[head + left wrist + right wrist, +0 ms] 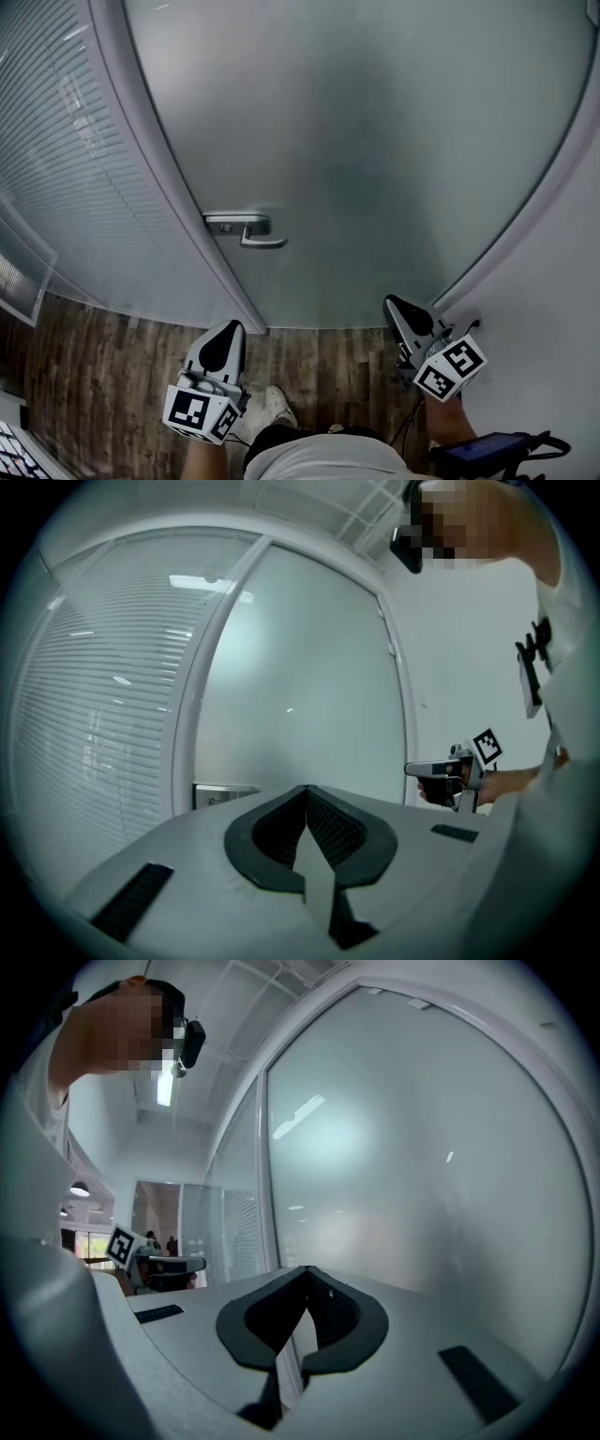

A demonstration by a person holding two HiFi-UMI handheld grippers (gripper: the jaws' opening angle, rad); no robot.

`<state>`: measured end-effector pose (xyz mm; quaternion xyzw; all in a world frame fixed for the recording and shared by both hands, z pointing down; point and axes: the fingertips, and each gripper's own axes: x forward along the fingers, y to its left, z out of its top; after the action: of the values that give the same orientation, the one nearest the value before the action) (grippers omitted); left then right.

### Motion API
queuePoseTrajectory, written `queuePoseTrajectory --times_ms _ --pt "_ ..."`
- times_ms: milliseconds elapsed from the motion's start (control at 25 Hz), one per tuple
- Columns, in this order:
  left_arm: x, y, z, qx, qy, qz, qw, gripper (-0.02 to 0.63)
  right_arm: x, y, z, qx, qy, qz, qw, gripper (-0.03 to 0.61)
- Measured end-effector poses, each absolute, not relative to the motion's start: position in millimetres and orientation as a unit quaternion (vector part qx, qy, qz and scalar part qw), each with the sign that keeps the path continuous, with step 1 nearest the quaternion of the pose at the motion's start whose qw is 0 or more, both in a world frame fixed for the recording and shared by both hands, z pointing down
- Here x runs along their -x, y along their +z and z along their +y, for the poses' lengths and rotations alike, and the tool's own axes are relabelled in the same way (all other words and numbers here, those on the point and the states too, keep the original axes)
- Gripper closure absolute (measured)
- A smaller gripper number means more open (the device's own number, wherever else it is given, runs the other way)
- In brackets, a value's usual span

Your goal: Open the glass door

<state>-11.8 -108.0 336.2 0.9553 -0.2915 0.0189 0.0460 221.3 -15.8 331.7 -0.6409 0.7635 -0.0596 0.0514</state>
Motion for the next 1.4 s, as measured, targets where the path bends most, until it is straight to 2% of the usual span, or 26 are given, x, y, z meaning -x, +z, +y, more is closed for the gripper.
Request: queuePoseTrajectory --times_ms 520,840,1040,1200,1400 --pt "36.7 346.1 -245.8 -0.964 0.015 -0.263 0.046 0.612 -181.9 330.1 -147.4 0.655 -0.057 0.752 0.036 0.577" --pt "35.3 373.0 -276.0 -0.965 0.016 -0.253 0.063 0.612 -175.4 356.0 -177.4 0.653 -0.064 0.755 0.003 0.577" --pt "22.3 361.5 -286.0 -0.960 0.027 -0.267 0.078 0.612 -184.4 354.2 -200.8 0.626 -0.081 0.775 -0.008 0.573" --pt "7.2 362.2 -285.1 -0.953 0.036 -0.295 0.062 0.612 -185.6 377.8 -218.4 0.572 -0.089 0.815 -0.018 0.504" --pt "-15.6 368.2 -290.6 -0.941 0.018 -0.323 0.103 0.612 -188.1 401.2 -239.1 0.506 -0.098 0.856 -0.051 0.464"
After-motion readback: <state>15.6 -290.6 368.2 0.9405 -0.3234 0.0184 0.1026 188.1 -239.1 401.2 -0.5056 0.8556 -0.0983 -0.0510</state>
